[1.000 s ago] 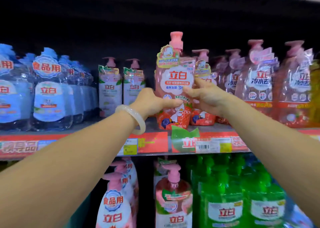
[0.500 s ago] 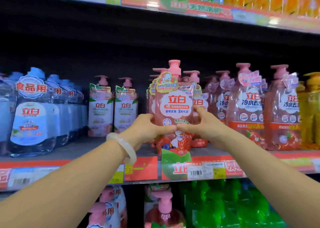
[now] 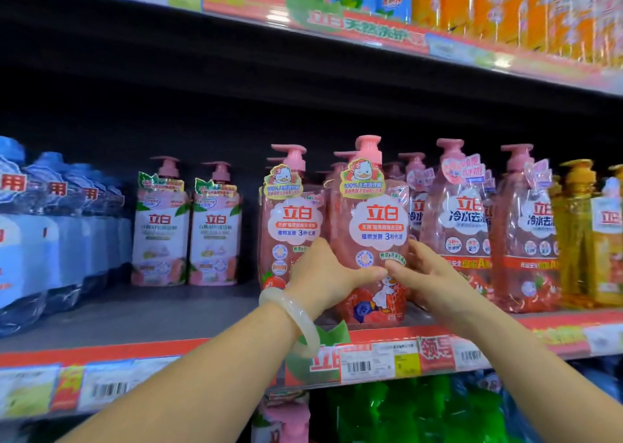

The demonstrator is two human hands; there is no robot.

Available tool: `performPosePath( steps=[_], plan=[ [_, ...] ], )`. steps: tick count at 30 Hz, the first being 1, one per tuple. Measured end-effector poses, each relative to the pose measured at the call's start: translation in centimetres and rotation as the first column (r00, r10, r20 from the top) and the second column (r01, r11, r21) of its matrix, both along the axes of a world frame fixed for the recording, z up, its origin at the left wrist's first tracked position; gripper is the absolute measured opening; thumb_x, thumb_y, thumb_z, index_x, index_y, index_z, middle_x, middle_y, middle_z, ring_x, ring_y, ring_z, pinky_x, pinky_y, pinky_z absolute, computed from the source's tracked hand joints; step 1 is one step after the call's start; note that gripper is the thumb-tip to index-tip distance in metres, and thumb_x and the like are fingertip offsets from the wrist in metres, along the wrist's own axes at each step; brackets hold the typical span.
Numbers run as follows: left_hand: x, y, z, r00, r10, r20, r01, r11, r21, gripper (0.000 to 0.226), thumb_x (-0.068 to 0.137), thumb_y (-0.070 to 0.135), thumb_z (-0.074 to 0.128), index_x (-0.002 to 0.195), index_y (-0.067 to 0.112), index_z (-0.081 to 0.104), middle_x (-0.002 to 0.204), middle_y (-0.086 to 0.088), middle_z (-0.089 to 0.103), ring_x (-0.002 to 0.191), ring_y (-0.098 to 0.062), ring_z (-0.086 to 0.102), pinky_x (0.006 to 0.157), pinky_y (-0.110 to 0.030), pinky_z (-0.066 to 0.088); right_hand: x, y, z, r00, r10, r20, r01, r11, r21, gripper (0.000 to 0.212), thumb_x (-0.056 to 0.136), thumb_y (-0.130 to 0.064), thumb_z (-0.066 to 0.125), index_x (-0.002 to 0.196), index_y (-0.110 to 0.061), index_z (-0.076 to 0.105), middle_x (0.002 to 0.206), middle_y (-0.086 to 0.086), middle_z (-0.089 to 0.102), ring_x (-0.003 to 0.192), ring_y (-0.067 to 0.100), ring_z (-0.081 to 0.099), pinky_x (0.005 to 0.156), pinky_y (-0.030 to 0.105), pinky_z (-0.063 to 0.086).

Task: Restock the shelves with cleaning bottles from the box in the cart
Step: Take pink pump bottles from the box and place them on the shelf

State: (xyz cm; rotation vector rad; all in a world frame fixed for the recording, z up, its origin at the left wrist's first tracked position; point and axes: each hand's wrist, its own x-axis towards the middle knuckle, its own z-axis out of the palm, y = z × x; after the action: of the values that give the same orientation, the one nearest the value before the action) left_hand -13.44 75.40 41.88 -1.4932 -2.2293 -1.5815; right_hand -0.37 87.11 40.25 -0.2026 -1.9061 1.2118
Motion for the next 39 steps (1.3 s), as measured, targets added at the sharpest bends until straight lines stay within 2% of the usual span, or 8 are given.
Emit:
performPosePath(
  steps=[12, 18, 22, 26, 29, 32, 35, 39],
  plan=[
    [0.7, 0.0, -0.5, 1.0, 0.006, 0.013, -0.006, 1.0, -0.016, 0.097, 0.055, 0.067, 0.076, 0.129, 0.017, 0.039, 0.129, 0.0, 0.054, 0.117, -0.023, 0.054, 0.094, -0.043, 0.05, 0.1, -0.1, -0.3, 0.998, 0.029, -0.06, -0.035, 0.994, -0.101, 0.064, 0.068, -0.025, 0.075, 0.126, -0.017, 0.052, 0.117, 0.008, 0.066, 0.106, 0.029, 0.065, 0.091, 0.046, 0.051],
    [0.8, -0.1, -0.8, 0.999, 0.031, -0.007, -0.031, 0.999, -0.005, 0.095, 0.053, 0.071, 0.074, 0.125, 0.018, 0.042, 0.124, 0.002, 0.057, 0.113, -0.022, 0.055, 0.092, -0.043, 0.051, 0.1, -0.4, -0.2, 0.999, -0.01, -0.044, 0.004, 0.991, -0.13, 0.042, 0.084, -0.016, 0.063, 0.125, -0.017, 0.052, 0.117, 0.007, 0.066, 0.103, 0.026, 0.065, 0.088, 0.041, 0.052],
    [1.1, -0.3, -0.9, 0.998, 0.056, -0.009, -0.055, 0.998, 0.006, 0.092, 0.056, 0.071, 0.073, 0.124, 0.018, 0.043, 0.12, 0.003, 0.057, 0.109, -0.02, 0.056, 0.09, -0.039, 0.051, 0.2, -0.4, -0.3, 1.0, -0.023, -0.021, 0.02, 0.99, -0.139, 0.057, 0.073, -0.028, 0.069, 0.127, -0.019, 0.051, 0.12, 0.007, 0.064, 0.107, 0.028, 0.063, 0.095, 0.049, 0.048],
    [1.4, -1.3, -0.2, 0.998, -0.049, 0.036, 0.051, 0.997, -0.054, 0.081, 0.064, 0.059, 0.076, 0.124, 0.015, 0.044, 0.121, 0.001, 0.056, 0.111, -0.02, 0.056, 0.094, -0.039, 0.05, 0.5, -1.1, 0.0, 0.999, -0.027, -0.018, 0.024, 0.99, -0.139, 0.052, 0.08, -0.02, 0.068, 0.129, -0.016, 0.051, 0.124, 0.011, 0.062, 0.106, 0.027, 0.064, 0.086, 0.04, 0.052],
    [0.9, -3.7, 1.1, 0.992, -0.113, -0.053, 0.107, 0.989, -0.104, 0.065, 0.075, 0.043, 0.075, 0.126, 0.014, 0.047, 0.117, 0.003, 0.057, 0.106, -0.013, 0.055, 0.09, -0.026, 0.044, 1.1, -2.6, 0.4, 0.948, -0.314, -0.045, 0.316, 0.946, 0.075, 0.061, 0.08, -0.021, 0.073, 0.134, -0.014, 0.046, 0.125, 0.001, 0.055, 0.112, 0.017, 0.054, 0.089, 0.031, 0.044],
    [-0.5, -7.6, 2.0, 0.96, 0.015, -0.28, -0.041, 0.996, -0.085, 0.064, 0.078, 0.041, 0.073, 0.13, 0.01, 0.05, 0.125, -0.003, 0.057, 0.114, -0.018, 0.055, 0.095, -0.025, 0.042, 1.2, -6.0, 1.2, 0.836, -0.52, -0.176, 0.544, 0.741, 0.394, 0.056, 0.082, -0.023, 0.071, 0.13, -0.009, 0.047, 0.121, 0.003, 0.051, 0.11, 0.016, 0.05, 0.096, 0.028, 0.041],
    [-1.4, -12.1, 0.9, 0.912, 0.045, -0.409, -0.109, 0.985, -0.134, 0.049, 0.077, 0.037, 0.074, 0.116, 0.01, 0.061, 0.113, -0.006, 0.064, 0.102, -0.02, 0.061, 0.092, -0.03, 0.048, -0.6, -10.7, 1.6, 0.842, -0.516, -0.161, 0.483, 0.586, 0.651, 0.046, 0.081, -0.023, 0.071, 0.122, -0.007, 0.055, 0.122, 0.012, 0.051, 0.113, 0.024, 0.051, 0.094, 0.026, 0.038],
    [-2.6, -19.8, -2.0, 0.83, 0.069, -0.553, -0.248, 0.934, -0.256, 0.046, 0.077, 0.04, 0.073, 0.109, 0.009, 0.064, 0.106, -0.008, 0.068, 0.099, -0.025, 0.062, 0.089, -0.036, 0.049, -5.7, -18.9, -0.1, 0.887, -0.458, 0.051, 0.192, 0.468, 0.862, 0.045, 0.081, -0.032, 0.068, 0.119, -0.011, 0.058, 0.119, 0.015, 0.056, 0.11, 0.027, 0.051, 0.09, 0.029, 0.036]
  ],
)
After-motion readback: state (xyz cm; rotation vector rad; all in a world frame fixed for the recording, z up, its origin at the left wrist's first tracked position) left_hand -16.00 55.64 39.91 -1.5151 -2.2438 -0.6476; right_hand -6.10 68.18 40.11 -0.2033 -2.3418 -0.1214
